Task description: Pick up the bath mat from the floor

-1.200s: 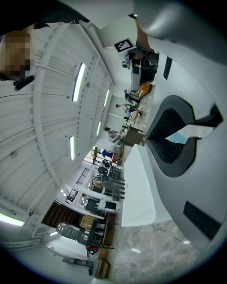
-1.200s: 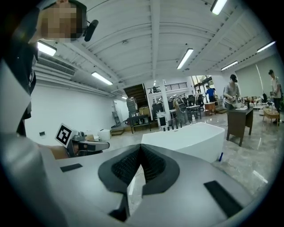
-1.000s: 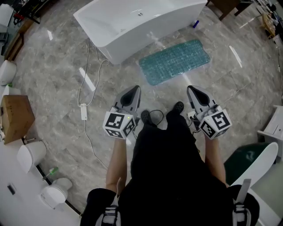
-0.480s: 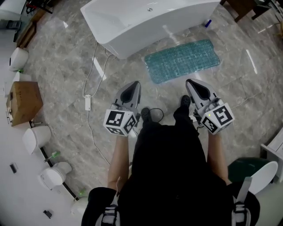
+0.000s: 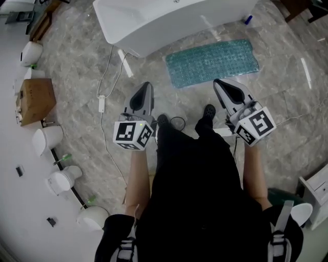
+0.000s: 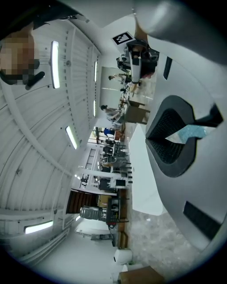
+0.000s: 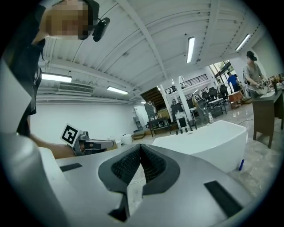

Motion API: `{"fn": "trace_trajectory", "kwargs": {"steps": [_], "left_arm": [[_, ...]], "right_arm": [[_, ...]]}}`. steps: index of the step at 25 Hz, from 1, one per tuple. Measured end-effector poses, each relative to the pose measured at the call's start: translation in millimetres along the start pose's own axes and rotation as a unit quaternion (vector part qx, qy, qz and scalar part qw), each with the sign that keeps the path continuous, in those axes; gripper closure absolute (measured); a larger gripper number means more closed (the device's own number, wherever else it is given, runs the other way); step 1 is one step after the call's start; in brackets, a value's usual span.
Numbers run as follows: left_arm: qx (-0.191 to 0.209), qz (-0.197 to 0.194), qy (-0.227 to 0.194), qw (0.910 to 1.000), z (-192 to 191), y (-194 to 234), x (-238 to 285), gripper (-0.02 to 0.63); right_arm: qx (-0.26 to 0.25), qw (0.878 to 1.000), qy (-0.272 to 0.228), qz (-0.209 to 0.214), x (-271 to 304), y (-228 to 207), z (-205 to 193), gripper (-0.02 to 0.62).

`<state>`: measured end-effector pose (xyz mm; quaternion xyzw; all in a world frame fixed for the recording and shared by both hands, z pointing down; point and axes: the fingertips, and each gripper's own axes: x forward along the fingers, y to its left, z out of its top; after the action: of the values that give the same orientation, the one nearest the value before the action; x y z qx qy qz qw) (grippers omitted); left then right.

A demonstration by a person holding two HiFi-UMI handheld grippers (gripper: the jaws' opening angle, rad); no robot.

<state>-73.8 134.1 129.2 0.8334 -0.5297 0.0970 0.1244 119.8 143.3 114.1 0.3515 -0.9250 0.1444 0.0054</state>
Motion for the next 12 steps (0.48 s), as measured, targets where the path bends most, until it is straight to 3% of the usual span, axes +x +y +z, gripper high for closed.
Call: {"fn": "trace_trajectory", "kwargs": {"steps": [6, 12], "left_arm": [[-0.012, 0.031, 0.021, 0.9992, -14.4, -28.5, 8.6, 0.597], [-0.010, 0.020, 0.040, 0.9989, -21.8, -46.4, 21.6, 0.598]], "right_arm": [[0.018, 1.000, 0.019, 0.010, -24.6, -38.4, -8.1, 0.583], [0.031, 0.999, 0.018, 0.012, -30.0, -48.2, -12.7, 0.583]]}}
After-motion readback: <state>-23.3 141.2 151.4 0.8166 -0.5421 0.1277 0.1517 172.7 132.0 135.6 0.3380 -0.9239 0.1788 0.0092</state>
